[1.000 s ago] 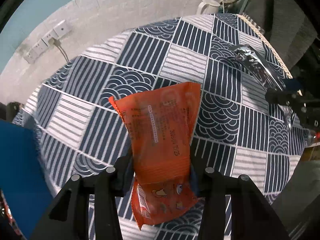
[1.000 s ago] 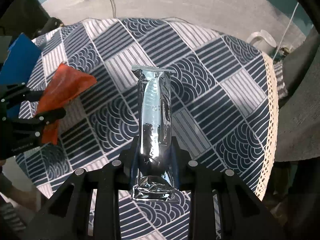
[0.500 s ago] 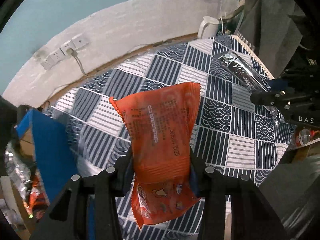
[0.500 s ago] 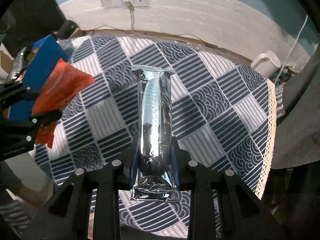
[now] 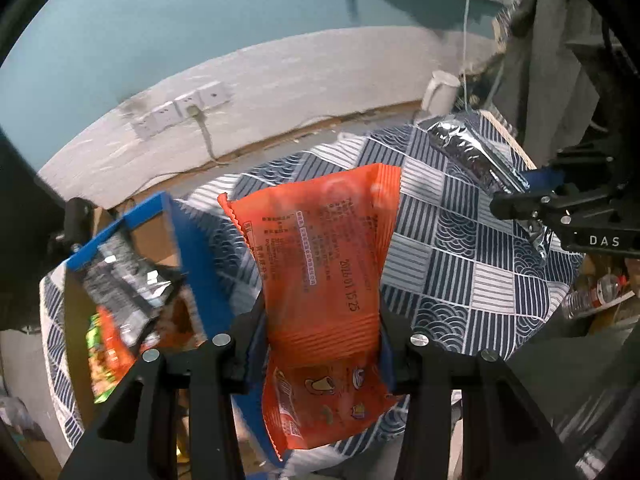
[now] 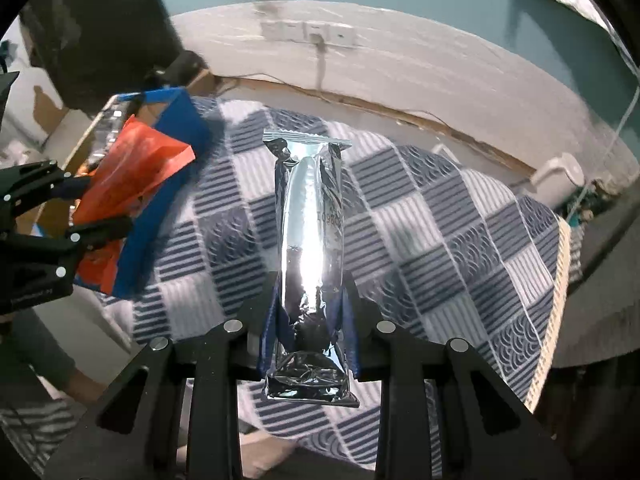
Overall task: Organize snacks
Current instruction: 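Carry red packet in left tool and silver bar in right tool over box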
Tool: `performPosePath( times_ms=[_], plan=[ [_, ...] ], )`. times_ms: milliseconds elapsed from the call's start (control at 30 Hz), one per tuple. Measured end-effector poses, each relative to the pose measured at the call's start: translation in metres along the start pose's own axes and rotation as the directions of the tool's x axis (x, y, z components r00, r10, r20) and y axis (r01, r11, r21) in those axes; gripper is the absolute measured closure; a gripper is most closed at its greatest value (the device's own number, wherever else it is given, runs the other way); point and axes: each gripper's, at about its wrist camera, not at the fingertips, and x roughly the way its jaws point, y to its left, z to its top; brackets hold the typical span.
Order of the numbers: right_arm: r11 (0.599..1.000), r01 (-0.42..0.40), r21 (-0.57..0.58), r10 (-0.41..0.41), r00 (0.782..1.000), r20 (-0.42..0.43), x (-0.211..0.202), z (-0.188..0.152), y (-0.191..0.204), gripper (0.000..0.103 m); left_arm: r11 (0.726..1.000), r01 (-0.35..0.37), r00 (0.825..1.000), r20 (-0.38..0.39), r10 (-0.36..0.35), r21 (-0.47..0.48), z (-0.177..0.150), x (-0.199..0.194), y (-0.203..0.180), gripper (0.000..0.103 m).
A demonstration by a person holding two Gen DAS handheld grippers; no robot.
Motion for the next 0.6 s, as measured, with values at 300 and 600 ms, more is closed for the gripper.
performPosePath(
  times_ms=[300, 600],
  plan=[
    [0.992, -0.077, -0.099, 0.078, 0.997, 0.003, 0.007, 0.033, 0.076, 0.077, 0.994, -0.081, 0.996, 0.036, 0.083, -0.075, -0.031, -0.026, 0.063, 0.057],
    [0.971, -0.158, -0.18, 0.156, 0.987, -0.027, 0.032, 0.063, 0.162, 0.077, 0.972, -0.158, 0.985, 0.042, 0.167, -0.175, -0.066, -0.035, 0.127, 0.057]
  ],
)
